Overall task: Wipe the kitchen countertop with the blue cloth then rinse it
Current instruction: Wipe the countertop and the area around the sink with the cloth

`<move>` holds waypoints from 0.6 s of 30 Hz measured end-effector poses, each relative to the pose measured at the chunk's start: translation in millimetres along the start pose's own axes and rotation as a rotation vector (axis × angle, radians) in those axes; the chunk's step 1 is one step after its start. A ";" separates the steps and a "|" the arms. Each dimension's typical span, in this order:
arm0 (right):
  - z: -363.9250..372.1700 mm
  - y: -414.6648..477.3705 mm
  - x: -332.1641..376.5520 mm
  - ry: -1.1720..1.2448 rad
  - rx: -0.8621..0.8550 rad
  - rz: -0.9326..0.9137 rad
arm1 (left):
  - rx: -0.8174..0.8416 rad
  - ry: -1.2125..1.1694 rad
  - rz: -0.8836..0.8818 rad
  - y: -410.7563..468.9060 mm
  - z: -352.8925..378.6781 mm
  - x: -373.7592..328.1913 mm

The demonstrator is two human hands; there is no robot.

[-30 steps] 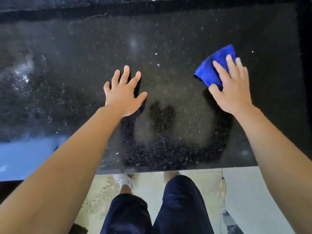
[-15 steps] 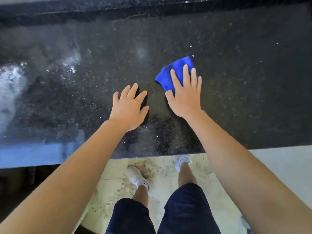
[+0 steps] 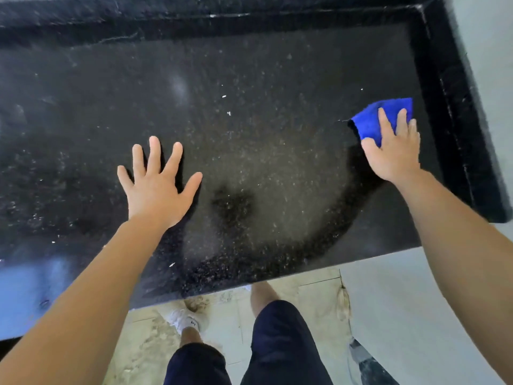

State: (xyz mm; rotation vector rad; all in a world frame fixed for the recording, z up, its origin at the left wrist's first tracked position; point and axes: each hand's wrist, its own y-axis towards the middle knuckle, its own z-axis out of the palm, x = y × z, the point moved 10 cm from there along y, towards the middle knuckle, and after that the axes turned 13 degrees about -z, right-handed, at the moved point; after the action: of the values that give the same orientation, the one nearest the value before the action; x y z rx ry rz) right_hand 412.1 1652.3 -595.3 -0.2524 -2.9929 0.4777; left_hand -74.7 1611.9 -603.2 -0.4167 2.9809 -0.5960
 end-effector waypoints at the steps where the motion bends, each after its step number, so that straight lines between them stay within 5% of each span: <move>1: -3.3 11.8 -5.2 0.012 0.003 0.006 | -0.015 -0.017 -0.003 -0.9 -0.3 0.2; 6: -14.8 58.6 42.5 0.037 -0.020 -0.074 | -0.025 -0.034 -0.007 2.1 3.5 -2.3; 13: 11.4 29.3 294.9 -0.058 -0.001 -0.850 | -0.007 -0.156 0.001 2.5 -12.4 9.7; 18: 46.0 -45.5 409.5 -0.082 0.046 -1.174 | -0.107 -0.209 -0.167 -4.7 -21.2 80.1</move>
State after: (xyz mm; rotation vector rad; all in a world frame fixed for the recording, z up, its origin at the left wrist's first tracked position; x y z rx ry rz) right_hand -2.1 1669.1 -594.7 1.4326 -2.5584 0.3780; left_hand -153.1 1593.3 -583.3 -0.6952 2.8033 -0.3785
